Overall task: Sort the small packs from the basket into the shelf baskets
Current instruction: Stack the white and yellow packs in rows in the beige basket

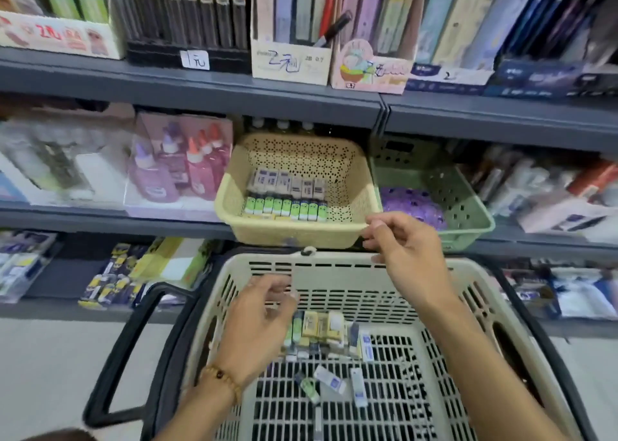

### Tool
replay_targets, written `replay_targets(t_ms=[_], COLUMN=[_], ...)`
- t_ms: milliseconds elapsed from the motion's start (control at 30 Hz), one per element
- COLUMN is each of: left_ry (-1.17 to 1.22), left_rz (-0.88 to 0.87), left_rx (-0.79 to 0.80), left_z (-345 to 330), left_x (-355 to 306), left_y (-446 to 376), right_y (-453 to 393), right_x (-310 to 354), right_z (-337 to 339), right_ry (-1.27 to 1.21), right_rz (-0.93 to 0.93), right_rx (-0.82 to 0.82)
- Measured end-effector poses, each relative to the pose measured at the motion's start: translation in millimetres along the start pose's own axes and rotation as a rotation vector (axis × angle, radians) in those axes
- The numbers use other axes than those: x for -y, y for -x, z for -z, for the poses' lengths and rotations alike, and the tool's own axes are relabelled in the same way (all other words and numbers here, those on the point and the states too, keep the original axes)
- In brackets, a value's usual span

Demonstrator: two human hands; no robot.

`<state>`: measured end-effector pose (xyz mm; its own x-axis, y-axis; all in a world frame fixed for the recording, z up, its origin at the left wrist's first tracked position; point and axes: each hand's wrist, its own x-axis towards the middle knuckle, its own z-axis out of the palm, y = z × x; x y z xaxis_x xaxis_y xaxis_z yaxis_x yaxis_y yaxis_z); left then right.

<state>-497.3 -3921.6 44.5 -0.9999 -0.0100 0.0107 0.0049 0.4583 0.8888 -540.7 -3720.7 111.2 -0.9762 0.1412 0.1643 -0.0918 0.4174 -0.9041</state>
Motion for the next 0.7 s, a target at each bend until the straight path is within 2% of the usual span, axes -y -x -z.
replay_targets(t_ms=[133, 267, 400, 500, 633, 700], left_ry=[-0.229, -0.577, -0.881, -0.943, -0.971, -0.98], left_rz=[0.234, 0.328, 0.333, 0.249, 0.195, 0.176], left_rx=[0.224, 0.256, 0.269, 0.178, 0.114, 0.095], left_z=[-32, -57, -84, -92, -97, -98], left_x=[36, 66, 94, 105, 115, 122], left_y=[9, -2, -10, -8, -8, -7], right_y=[26, 29, 26, 28, 29, 30], right_x=[-69, -130, -172, -178, -184, -181], right_z=[5, 7, -7, -27, -54, -63], right_ry=[0.061, 0.267, 0.131, 0.093, 0.291, 0.375], right_rz=[-0.323, -0.594, -0.843, -0.872, -0.77, -0.777], right_rx=[0.155, 0.394, 0.452, 0.505, 0.578, 0.604])
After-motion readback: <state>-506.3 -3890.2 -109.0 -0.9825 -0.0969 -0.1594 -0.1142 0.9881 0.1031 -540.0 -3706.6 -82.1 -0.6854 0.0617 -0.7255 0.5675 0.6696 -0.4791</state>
